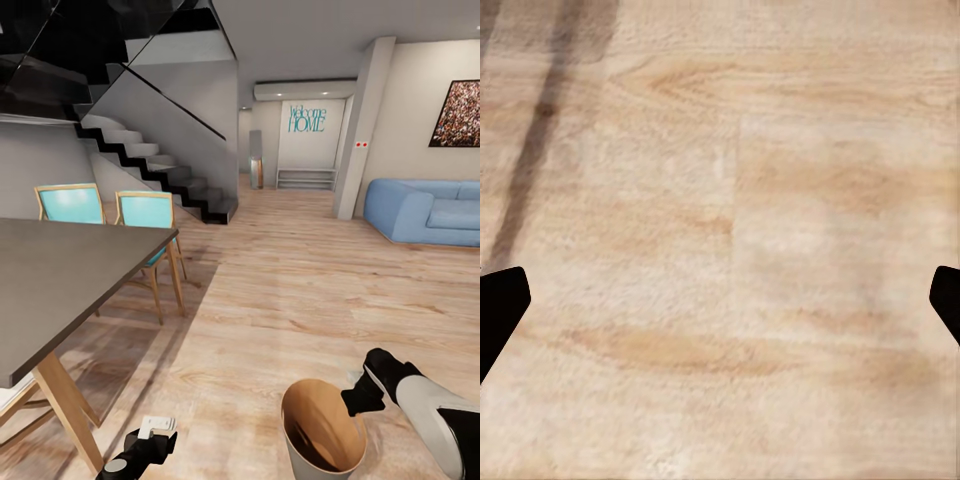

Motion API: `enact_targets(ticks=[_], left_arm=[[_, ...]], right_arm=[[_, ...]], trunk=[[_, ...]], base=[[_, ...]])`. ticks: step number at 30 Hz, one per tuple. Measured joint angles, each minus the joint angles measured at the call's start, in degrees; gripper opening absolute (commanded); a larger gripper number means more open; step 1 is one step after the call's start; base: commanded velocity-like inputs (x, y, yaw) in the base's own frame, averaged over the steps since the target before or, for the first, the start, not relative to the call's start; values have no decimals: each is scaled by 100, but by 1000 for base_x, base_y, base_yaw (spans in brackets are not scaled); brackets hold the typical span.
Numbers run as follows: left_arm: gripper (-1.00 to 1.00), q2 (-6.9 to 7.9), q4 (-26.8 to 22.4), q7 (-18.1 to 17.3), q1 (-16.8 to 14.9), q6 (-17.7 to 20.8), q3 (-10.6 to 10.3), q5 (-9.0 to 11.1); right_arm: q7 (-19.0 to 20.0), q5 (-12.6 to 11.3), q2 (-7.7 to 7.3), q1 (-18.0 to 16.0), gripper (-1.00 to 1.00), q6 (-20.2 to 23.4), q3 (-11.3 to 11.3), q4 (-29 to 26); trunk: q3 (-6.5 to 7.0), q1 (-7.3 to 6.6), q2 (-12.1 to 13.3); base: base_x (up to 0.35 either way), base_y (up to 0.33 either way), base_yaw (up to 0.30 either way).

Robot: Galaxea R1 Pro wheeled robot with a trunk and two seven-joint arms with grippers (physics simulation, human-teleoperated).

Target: Put the three can of soda from the living room inside the tash can in the kitchen.

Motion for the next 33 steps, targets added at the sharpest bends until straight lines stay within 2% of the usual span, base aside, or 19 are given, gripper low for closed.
enact_targets(ticks=[10,15,22,27,31,33], left_arm=[[100,-3,6,0,0,-28,0,-10],[100,-8,86,0,-1,-29,1,-4],[100,-9,186,0,-7,-29,4,9],[100,-3,194,-3,-6,-127,6,25],[100,-1,187,-11,-1,-296,3,34],[100,0,187,-14,-2,-314,2,40]], right_arm=[[-41,-11,-16,204,-100,-79,-9,-68],[-22,23,-33,317,-100,-356,24,-73],[-48,-21,-29,383,-100,-408,-3,-75],[-76,-3,-35,411,-100,-419,4,-76],[-76,-73,-36,437,-100,-401,-46,-71],[-82,-25,-36,444,-100,-415,-16,-71]], trunk=[[180,-220,401],[269,-329,602],[395,-483,882],[395,-484,884],[395,-484,884],[395,-484,884]], base=[[0,0,0],[0,0,0],[0,0,0],[0,0,-25],[0,0,-179],[0,0,-220]])
